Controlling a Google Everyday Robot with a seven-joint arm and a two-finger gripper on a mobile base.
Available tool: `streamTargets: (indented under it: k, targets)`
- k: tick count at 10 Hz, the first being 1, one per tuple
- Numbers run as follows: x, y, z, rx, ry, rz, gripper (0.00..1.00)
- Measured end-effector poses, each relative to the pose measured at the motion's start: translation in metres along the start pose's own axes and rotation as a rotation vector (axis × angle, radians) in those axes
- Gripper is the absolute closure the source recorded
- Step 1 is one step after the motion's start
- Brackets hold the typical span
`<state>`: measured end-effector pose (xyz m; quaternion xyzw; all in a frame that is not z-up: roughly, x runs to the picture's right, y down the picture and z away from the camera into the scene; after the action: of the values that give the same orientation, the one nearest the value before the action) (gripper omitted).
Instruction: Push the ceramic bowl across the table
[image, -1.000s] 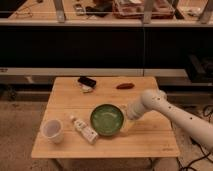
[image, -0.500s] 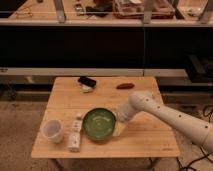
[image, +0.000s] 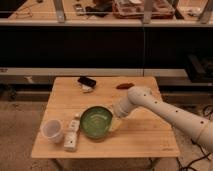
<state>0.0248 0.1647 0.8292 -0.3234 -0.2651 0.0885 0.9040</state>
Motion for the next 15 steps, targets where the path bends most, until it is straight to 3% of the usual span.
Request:
streamTargets:
  k: [4, 5, 7, 9, 12, 15]
  targets:
    - [-0.017, 0.007, 0.023, -0.033, 0.017, -0.033, 0.2]
    - [-0.02, 0.004, 0.019, -0.032, 0.005, -0.027, 0.2]
    - [-0.026, -0.007, -0.008, -0.002, -0.053, -0.019, 0.2]
    - [-0.011, -0.012, -0.029, 0.023, -0.063, -0.004, 0.2]
    - [0.023, 0.009, -0.019, -0.004, -0.003, -0.004, 0.2]
    - [0.029, 0.021, 0.002, -0.02, 0.024, -0.03, 0.2]
